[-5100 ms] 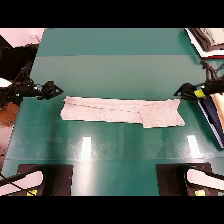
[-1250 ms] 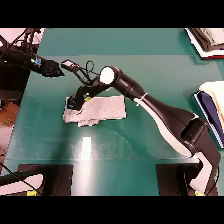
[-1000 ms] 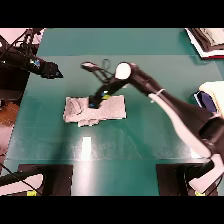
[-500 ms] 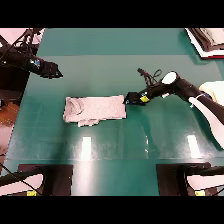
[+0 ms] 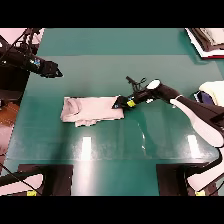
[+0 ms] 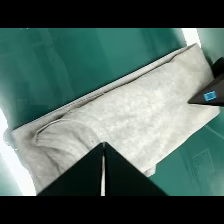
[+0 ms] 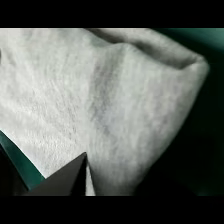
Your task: Fold the shirts.
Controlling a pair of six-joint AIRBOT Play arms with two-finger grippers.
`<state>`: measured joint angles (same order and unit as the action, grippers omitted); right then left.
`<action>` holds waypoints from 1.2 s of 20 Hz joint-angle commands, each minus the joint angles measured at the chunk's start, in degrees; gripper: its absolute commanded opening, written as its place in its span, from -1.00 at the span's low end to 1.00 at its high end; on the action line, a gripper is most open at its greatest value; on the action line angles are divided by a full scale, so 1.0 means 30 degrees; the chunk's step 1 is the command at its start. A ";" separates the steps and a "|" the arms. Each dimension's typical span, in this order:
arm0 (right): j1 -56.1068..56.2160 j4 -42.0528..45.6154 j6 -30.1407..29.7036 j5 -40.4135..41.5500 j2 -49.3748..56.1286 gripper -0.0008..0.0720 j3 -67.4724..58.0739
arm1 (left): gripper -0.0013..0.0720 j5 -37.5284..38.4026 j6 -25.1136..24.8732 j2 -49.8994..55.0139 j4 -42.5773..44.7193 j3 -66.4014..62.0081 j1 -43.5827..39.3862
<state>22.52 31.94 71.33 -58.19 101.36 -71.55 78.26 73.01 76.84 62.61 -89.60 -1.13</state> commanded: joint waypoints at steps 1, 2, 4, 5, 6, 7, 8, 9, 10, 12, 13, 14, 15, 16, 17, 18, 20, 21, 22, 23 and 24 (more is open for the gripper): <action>0.1188 -0.0335 -0.0590 0.0736 0.0503 -0.20 -0.0714 | -0.90 0.0138 0.0015 0.0000 -0.0007 0.0007 -0.0007; 0.1326 -0.0291 -0.1107 0.0911 0.0364 -0.69 -0.0714 | -0.90 0.0131 0.0015 0.0000 -0.0007 0.0007 0.0000; 0.1166 -0.0117 -0.1625 0.0889 -0.0138 -0.94 -0.0714 | -0.90 0.0131 0.0015 0.0000 -0.0015 0.0007 -0.0007; 0.0860 -0.0044 -0.1654 0.0823 -0.0612 -0.94 -0.0707 | -0.90 0.0131 0.0015 0.0000 -0.0015 0.0007 -0.0007; 0.0401 0.0058 -0.1647 0.0831 -0.1180 -0.94 -0.0707 | -0.90 0.0131 0.0022 0.0000 -0.0015 0.0007 -0.0007; -0.0270 0.0423 -0.1574 0.0860 -0.1945 -0.95 -0.0707 | -0.90 0.0124 0.0022 0.0000 -0.0015 0.0007 -0.0007; -0.1042 0.0714 -0.1530 0.0852 -0.2739 -0.94 -0.0714 | -0.90 0.0124 0.0022 0.0000 -0.0015 0.0007 -0.0007; -0.1960 0.1035 -0.1348 0.0845 -0.3548 -0.94 -0.0714 | -0.90 0.0117 0.0036 0.0000 -0.0022 0.0007 -0.0007; -0.3067 0.1450 -0.1137 0.0729 -0.4452 -0.94 -0.0714 | -0.90 0.0109 0.0044 0.0000 -0.0044 0.0007 -0.0007; -0.5486 0.2674 -0.0772 0.0291 -0.6054 -0.94 -0.0714 | -0.90 0.0058 0.0189 0.0000 -0.0240 0.0007 -0.0007; -0.6819 0.3446 -0.0721 0.0058 -0.6805 -0.95 -0.0714 | -0.90 0.0051 0.0182 0.0000 -0.0452 0.0007 -0.0007; -0.8116 0.4058 -0.0714 -0.0138 -0.7431 -0.94 -0.0714 | -0.90 0.0044 0.0189 0.0000 -0.0685 0.0007 -0.0007; -0.9566 0.4619 -0.0707 -0.0328 -0.8021 -0.95 -0.0714 | -0.90 0.0036 0.0189 0.0000 -0.0991 0.0007 -0.0007; -1.0921 0.4976 -0.0707 -0.0401 -0.8502 -0.95 -0.0714 | -0.90 0.0000 0.0182 0.0000 -0.1282 0.0007 -0.0007; -1.2371 0.5144 -0.0707 -0.0430 -0.8881 -0.95 -0.0714 | -0.90 -0.0102 0.0182 0.0000 -0.1588 0.0007 -0.0007; -1.3719 0.5268 -0.0714 -0.0415 -0.9180 -0.95 -0.0714 | -0.90 -0.0255 0.0182 0.0000 -0.1894 0.0007 -0.0007; -1.6327 0.5275 -0.0860 -0.0211 -0.9500 -0.95 -0.0714 | -0.90 -0.0576 0.0189 0.0000 -0.2470 0.0007 -0.0007; -1.7544 0.5238 -0.1042 0.0022 -0.9508 -0.95 -0.0736 | -0.90 -0.0721 0.0189 0.0000 -0.2659 0.0007 -0.0007; -1.8491 0.5231 -0.1253 0.0189 -0.9471 -0.95 -0.0772 | -0.90 -0.0838 0.0182 0.0000 -0.2856 0.0007 -0.0007; -1.9380 0.5224 -0.1355 0.0488 -0.9449 -0.95 -0.0772 | -0.90 -0.0918 0.0182 0.0000 -0.2965 0.0007 -0.0007; -2.0021 0.5217 -0.1457 0.0801 -0.9449 -0.95 -0.0772 | -0.90 -0.0918 0.0189 0.0000 -0.3024 0.0007 -0.0007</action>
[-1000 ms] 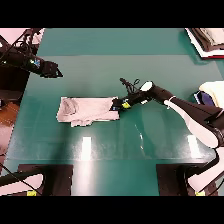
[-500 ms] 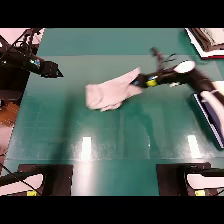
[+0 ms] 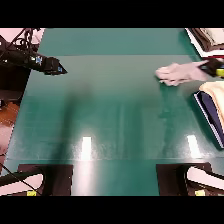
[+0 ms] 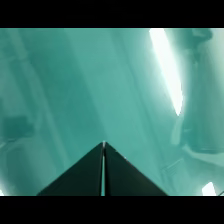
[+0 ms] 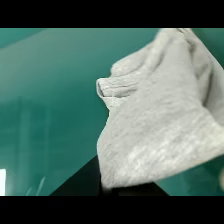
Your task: Fold the shirts.
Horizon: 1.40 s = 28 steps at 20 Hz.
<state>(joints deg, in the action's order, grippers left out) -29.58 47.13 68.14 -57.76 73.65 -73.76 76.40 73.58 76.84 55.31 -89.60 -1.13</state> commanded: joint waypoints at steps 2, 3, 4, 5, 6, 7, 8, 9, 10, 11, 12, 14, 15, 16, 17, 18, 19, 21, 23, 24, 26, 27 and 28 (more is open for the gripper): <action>-0.3519 0.0146 -0.0408 0.1202 -0.0211 -0.95 -0.0087 | -0.90 -0.0342 -0.0007 0.0000 -0.0583 0.0007 -0.0007; -0.3774 0.0160 -0.0692 0.1209 -0.0204 -0.95 -0.0328 | -0.90 -0.0372 -0.0007 0.0000 -0.0576 0.0007 -0.0007; -0.3891 0.0153 -0.1100 0.1129 -0.0204 -0.95 -0.0721 | -0.90 -0.0423 -0.0007 0.0000 -0.0583 0.0007 -0.0007; -0.3898 0.0160 -0.1435 0.1035 -0.0197 -0.95 -0.1377 | -0.90 -0.0474 -0.0007 0.0000 -0.0583 0.0007 -0.0007; -0.3898 0.0146 -0.1450 0.1013 -0.0197 -0.95 -0.2091 | -0.90 -0.0517 -0.0007 0.0000 -0.0583 0.0007 -0.0007; -0.3898 0.0168 -0.1450 0.0896 -0.0204 -0.95 -0.2929 | -0.90 -0.0568 -0.0007 0.0000 -0.0576 0.0007 -0.0007; -0.3905 0.0211 -0.1450 0.0729 -0.0204 -0.95 -0.3767 | -0.90 -0.0663 -0.0007 0.0000 -0.0583 0.0007 -0.0007; -0.3905 0.0372 -0.1450 0.0576 -0.0204 -0.95 -0.4517 | -0.90 -0.0685 -0.0015 0.0000 -0.0576 0.0007 -0.0007; -0.3905 0.0546 -0.1450 0.0299 -0.0204 -0.95 -0.5231 | -0.90 -0.0685 -0.0022 0.0000 -0.0576 0.0007 -0.0007; -0.3905 0.1086 -0.1435 -0.0219 -0.0204 -0.95 -0.5989 | -0.90 -0.0678 -0.0022 0.0000 -0.0576 0.0007 -0.0007; -0.3905 0.1596 -0.1435 -0.0772 -0.0204 -0.95 -0.6623 | -0.90 -0.0656 -0.0029 0.0000 -0.0568 0.0007 -0.0007; -0.3905 0.2535 -0.1362 -0.1945 -0.0211 -0.95 -0.7694 | -0.90 -0.0663 -0.0036 0.0000 -0.0561 0.0007 -0.0007; -0.3905 0.3060 -0.1049 -0.2506 -0.0211 -0.95 -0.8109 | -0.90 -0.0670 -0.0036 0.0000 -0.0568 0.0007 -0.0007; -0.3905 0.3694 -0.0546 -0.3045 -0.0219 -0.95 -0.8437 | -0.90 -0.0656 -0.0036 0.0000 -0.0561 0.0007 -0.0007; -0.3905 0.4357 -0.0073 -0.3752 -0.0211 -0.95 -0.8757 | -0.90 -0.0634 -0.0044 0.0000 -0.0561 0.0007 -0.0007; -0.3905 0.4983 0.0160 -0.4510 -0.0219 -0.95 -0.8998 | -0.90 -0.0627 -0.0058 0.0000 -0.0561 0.0007 -0.0007; -0.3905 0.5697 0.0481 -0.5231 -0.0219 -0.95 -0.9165 | -0.90 -0.0627 -0.0175 0.0000 -0.0561 0.0007 -0.0007; -0.3905 0.7817 0.1596 -0.6462 -0.0437 -0.95 -0.9194 | -0.90 -0.0619 -0.0197 0.0000 -0.0539 0.0007 -0.0007; -0.3905 0.9806 0.2521 -0.7482 -0.0780 -0.95 -0.9187 | -0.90 -0.0619 -0.0197 0.0000 -0.0539 0.0007 -0.0007; -0.3905 1.0936 0.2973 -0.7847 -0.0991 -0.94 -0.9187 | -0.90 -0.0627 -0.0197 0.0000 -0.0539 0.0007 -0.0007; -0.3905 1.2764 0.3759 -0.8451 -0.1282 -0.94 -0.9187 | -0.90 -0.0590 -0.0466 0.0000 -0.0539 0.0007 -0.0007; -0.3942 1.3049 0.3803 -0.8896 -0.1326 -0.94 -0.9173 | -0.90 -0.0561 -0.0648 0.0000 -0.0546 0.0007 -0.0007; -0.4095 1.3165 0.3840 -0.9253 -0.1348 -0.94 -0.9041 | -0.90 -0.0503 -0.0678 0.0000 -0.0539 0.0007 -0.0007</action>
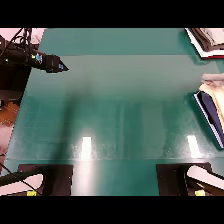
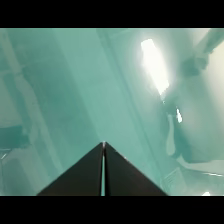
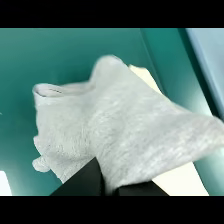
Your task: Fold the shirts.
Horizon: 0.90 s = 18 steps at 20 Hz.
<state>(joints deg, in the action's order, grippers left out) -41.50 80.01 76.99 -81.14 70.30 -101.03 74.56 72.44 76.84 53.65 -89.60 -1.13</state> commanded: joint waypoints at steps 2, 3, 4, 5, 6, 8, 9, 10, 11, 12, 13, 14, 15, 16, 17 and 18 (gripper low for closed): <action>-0.0648 0.2244 0.0976 -0.1923 -0.0576 -0.94 0.1195 | -0.90 0.0452 -0.0313 0.0000 0.0029 0.0007 -0.0007; -0.0969 0.2346 0.1005 -0.2040 -0.0845 -0.94 0.2047 | -0.90 0.0561 -0.0321 0.0000 0.0044 0.0007 -0.0007; -0.1406 0.2412 0.1013 -0.2040 -0.1217 -0.94 0.3053 | -0.90 0.0619 -0.0321 0.0000 0.0044 0.0007 -0.0007; -0.1967 0.2412 0.1020 -0.1953 -0.1617 -0.94 0.3985 | -0.90 0.0648 -0.0401 0.0000 0.0051 0.0007 -0.0007; -0.2623 0.2412 0.1020 -0.1880 -0.2004 -0.94 0.4845 | -0.90 0.0678 -0.0583 0.0000 0.0044 0.0007 -0.0007; -0.4051 0.2404 0.1042 -0.1654 -0.2696 -0.91 0.6339 | -0.90 0.0648 -0.0670 0.0000 0.0044 0.0007 -0.0007; -0.4809 0.2382 0.1049 -0.1377 -0.3024 -0.56 0.7089 | -0.90 0.0656 -0.0678 0.0000 0.0044 0.0007 -0.0007; -0.5450 0.2346 0.1049 -0.1115 -0.3337 0.08 0.7774 | -0.90 0.0670 -0.0678 0.0000 0.0044 0.0007 -0.0007; -0.6011 0.2346 0.1049 -0.0823 -0.3628 0.55 0.8400 | -0.90 0.0663 -0.0685 0.0000 0.0044 0.0007 -0.0007; -0.6550 0.1953 0.1071 -0.0466 -0.3912 0.68 0.8918 | -0.90 0.0656 -0.0678 0.0000 0.0036 0.0007 -0.0007; -0.7045 0.0998 0.1304 0.0044 -0.4197 0.68 0.9318 | -0.90 0.0641 -0.0656 0.0000 -0.0029 0.0007 -0.0007; -0.7380 -0.0539 0.1486 0.0561 -0.4466 0.66 0.9595 | -0.90 0.0634 -0.0656 0.0000 -0.0117 0.0007 -0.0007; -0.7526 -0.2703 0.1479 0.1020 -0.4707 0.66 0.9799 | -0.90 0.0619 -0.0656 0.0000 -0.0189 0.0007 -0.0007; -0.7490 -0.4860 0.1472 0.1501 -0.4896 0.66 0.9967 | -0.90 0.0525 -0.0663 0.0000 -0.0189 0.0007 -0.0007; -0.7220 -0.7329 0.1472 0.1800 -0.5122 0.66 1.0171 | -0.90 0.0240 -0.0663 0.0000 -0.0182 0.0007 -0.0007; -0.6601 -0.9194 0.1464 0.2062 -0.5326 0.66 1.0375 | -0.90 -0.0044 -0.0670 0.0000 -0.0146 0.0007 0.0000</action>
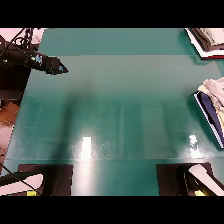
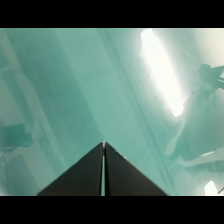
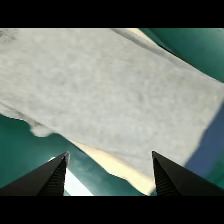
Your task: Fold the shirts.
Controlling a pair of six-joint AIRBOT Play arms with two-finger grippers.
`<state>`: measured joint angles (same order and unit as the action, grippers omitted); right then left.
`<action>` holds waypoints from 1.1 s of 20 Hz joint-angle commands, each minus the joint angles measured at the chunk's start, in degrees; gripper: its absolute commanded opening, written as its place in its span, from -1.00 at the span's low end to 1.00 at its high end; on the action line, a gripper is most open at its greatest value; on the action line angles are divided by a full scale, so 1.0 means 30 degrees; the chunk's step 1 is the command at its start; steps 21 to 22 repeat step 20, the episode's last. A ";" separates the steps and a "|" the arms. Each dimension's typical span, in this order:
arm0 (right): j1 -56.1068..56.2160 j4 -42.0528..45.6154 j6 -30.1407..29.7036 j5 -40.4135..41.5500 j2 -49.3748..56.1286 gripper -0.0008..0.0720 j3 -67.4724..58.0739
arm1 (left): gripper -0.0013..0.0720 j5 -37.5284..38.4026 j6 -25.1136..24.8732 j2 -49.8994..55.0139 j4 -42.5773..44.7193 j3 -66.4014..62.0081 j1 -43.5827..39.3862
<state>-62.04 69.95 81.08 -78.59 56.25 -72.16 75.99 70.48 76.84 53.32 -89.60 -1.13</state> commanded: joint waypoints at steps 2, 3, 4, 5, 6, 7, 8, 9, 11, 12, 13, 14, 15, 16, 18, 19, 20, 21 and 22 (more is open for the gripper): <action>0.2426 -0.7839 0.0102 0.1588 -0.1129 0.66 0.1144 | -0.90 -0.0590 0.0000 0.0000 -0.0051 0.0000 0.0000; 0.3905 -0.7941 0.0102 0.1902 -0.1348 0.66 0.1297 | -0.90 -0.0430 0.0015 0.0000 -0.0058 0.0000 -0.0007; 0.5362 -0.7927 0.0102 0.2324 -0.1530 0.65 0.1457 | -0.90 -0.0423 0.0007 0.0000 -0.0066 0.0000 -0.0007; 0.6841 -0.7898 0.0102 0.2827 -0.1690 0.65 0.1610 | -0.90 -0.0568 0.0007 0.0000 -0.0066 0.0000 0.0000; 0.8094 -0.7898 0.0102 0.3264 -0.1851 0.46 0.1749 | -0.90 -0.0707 0.0007 0.0000 -0.0066 0.0000 -0.0007; 0.9377 -0.7883 0.0095 0.3621 -0.1953 0.04 0.1800 | -0.90 -0.0699 0.0007 0.0000 -0.0066 0.0000 -0.0007; 1.0484 -0.7890 0.0095 0.3854 -0.1974 -0.40 0.1785 | -0.90 -0.0707 0.0007 0.0000 -0.0058 0.0000 -0.0007; 1.1555 -0.7890 0.0095 0.4014 -0.1974 -0.89 0.1792 | -0.90 -0.0707 0.0007 0.0000 -0.0066 0.0000 -0.0007; 1.3223 -0.7737 0.0080 0.4211 -0.1967 -0.94 0.1792 | -0.90 -0.0699 0.0007 0.0000 -0.0066 0.0000 0.0000; 1.3923 -0.7730 0.0080 0.4371 -0.1953 -0.94 0.1792 | -0.90 -0.0707 0.0007 0.0000 -0.0066 0.0000 0.0000; 1.4469 -0.7730 0.0080 0.4524 -0.1953 -0.94 0.1792 | -0.90 -0.0699 0.0007 0.0000 -0.0066 0.0000 0.0000; 1.4885 -0.7737 0.0080 0.4685 -0.1953 -0.94 0.1792 | -0.90 -0.0699 0.0007 0.0000 -0.0066 0.0000 -0.0007; 1.5154 -0.7737 0.0080 0.4721 -0.1953 -0.94 0.1792 | -0.90 -0.0699 0.0007 0.0000 -0.0066 0.0000 -0.0007; 1.5314 -0.7745 0.0080 0.4699 -0.1953 -0.94 0.1792 | -0.90 -0.0699 0.0007 0.0000 -0.0066 0.0000 -0.0007; 1.5395 -0.7745 0.0080 0.4626 -0.1960 -0.94 0.1792 | -0.90 -0.0699 0.0007 0.0000 -0.0066 0.0000 0.0000; 1.5395 -0.7745 0.0080 0.4626 -0.1953 -0.94 0.1792 | -0.90 -0.0699 0.0007 0.0000 -0.0066 0.0000 0.0000; 1.5395 -0.7745 0.0080 0.4641 -0.1953 -0.94 0.1792 | -0.90 -0.0699 0.0007 0.0000 -0.0066 0.0000 -0.0007; 1.5395 -0.7745 0.0080 0.4641 -0.1953 -0.94 0.1792 | -0.90 -0.0699 0.0007 0.0000 -0.0066 0.0000 -0.0007; 1.5395 -0.7745 0.0080 0.4641 -0.1953 -0.94 0.1792 | -0.90 -0.0699 0.0007 0.0000 -0.0066 0.0000 -0.0007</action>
